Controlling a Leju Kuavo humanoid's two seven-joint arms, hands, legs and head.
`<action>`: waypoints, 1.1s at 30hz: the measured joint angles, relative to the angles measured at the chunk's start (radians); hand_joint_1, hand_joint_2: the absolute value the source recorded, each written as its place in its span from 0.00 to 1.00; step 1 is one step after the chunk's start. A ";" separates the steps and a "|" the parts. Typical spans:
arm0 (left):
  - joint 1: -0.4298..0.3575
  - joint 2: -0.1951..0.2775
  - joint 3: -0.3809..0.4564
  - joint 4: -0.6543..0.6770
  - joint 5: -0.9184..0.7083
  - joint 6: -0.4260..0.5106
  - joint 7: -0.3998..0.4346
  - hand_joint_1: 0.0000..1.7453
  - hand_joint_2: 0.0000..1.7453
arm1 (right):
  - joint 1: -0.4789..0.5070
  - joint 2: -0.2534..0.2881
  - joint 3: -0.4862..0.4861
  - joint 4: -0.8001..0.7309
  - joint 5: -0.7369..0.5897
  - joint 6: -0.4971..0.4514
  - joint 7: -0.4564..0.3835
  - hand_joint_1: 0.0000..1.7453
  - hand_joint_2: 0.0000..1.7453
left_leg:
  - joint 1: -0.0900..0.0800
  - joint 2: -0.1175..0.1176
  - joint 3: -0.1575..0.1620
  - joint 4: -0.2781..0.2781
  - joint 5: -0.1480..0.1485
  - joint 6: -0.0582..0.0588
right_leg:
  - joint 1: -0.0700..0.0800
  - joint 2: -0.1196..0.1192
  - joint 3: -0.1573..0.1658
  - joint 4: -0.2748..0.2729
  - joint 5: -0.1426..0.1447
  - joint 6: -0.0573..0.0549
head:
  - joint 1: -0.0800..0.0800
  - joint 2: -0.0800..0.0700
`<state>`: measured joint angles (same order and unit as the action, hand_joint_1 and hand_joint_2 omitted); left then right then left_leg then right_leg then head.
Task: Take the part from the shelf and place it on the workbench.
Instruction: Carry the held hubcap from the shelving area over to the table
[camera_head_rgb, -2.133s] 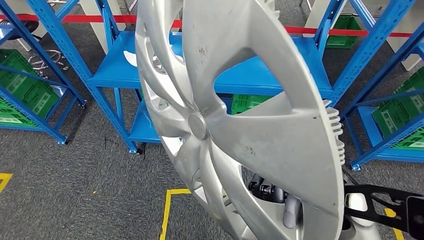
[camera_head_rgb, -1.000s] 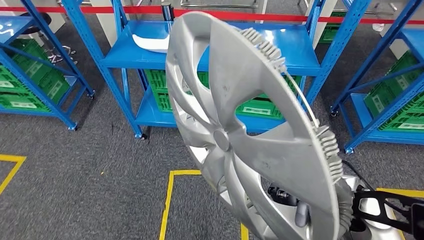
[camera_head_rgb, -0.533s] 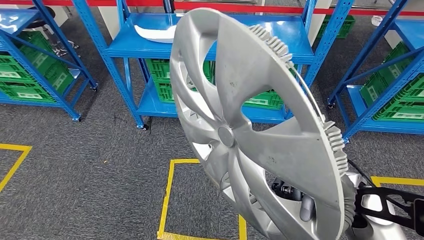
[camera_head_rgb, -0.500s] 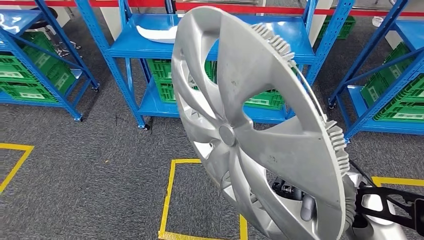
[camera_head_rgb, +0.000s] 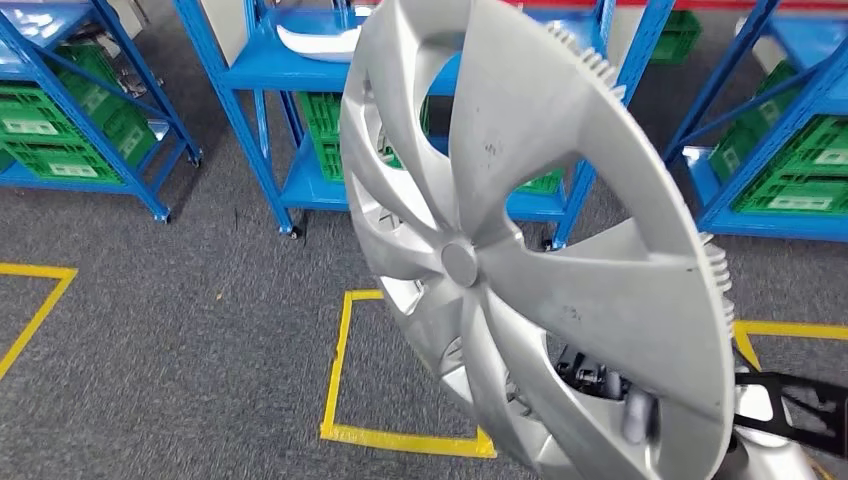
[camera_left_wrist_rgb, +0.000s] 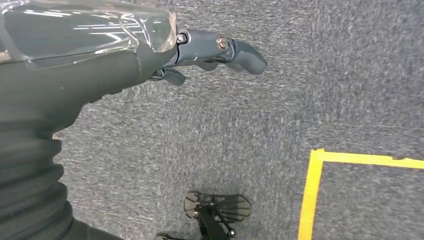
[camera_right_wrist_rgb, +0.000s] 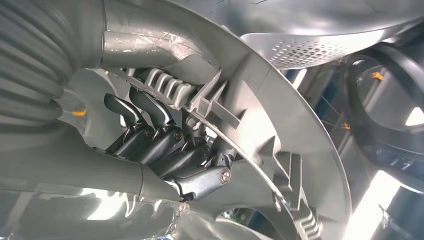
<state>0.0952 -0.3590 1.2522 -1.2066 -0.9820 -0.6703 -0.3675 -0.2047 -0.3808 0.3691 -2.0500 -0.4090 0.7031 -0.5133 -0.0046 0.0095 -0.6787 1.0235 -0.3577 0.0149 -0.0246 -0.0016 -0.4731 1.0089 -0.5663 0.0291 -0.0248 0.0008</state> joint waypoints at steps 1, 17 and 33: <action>0.000 0.000 0.002 0.000 0.000 0.000 0.000 0.00 1.00 | -0.001 0.001 0.000 0.000 -0.001 0.000 0.000 0.96 1.00 | 0.003 0.000 -0.002 0.000 0.006 -0.005 | 0.000 -0.002 -0.009 0.004 0.006 -0.009 | 0.000 0.000; -0.007 0.002 0.015 -0.005 -0.001 -0.001 -0.003 0.00 1.00 | -0.011 0.015 0.001 0.000 -0.002 0.000 0.002 0.96 1.00 | -0.014 -0.012 0.208 -0.057 -0.157 0.028 | 0.003 -0.006 -0.161 -0.008 0.178 -0.010 | -0.005 0.000; -0.006 -0.002 0.020 -0.007 -0.050 -0.020 -0.041 0.00 1.00 | -0.025 0.050 -0.001 -0.010 0.020 0.017 0.014 0.96 1.00 | 0.005 0.021 -0.018 0.012 -0.019 -0.012 | -0.002 -0.016 -0.036 0.008 0.026 -0.015 | -0.002 0.000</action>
<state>0.0889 -0.3613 1.2723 -1.2134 -1.0320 -0.6907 -0.4081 -0.2297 -0.3313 0.3685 -2.0598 -0.3891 0.7197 -0.4993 0.0006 0.0301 -0.6963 1.0358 -0.3766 0.0027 -0.0269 -0.0181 -0.5089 1.0164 -0.5405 0.0145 -0.0266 0.0008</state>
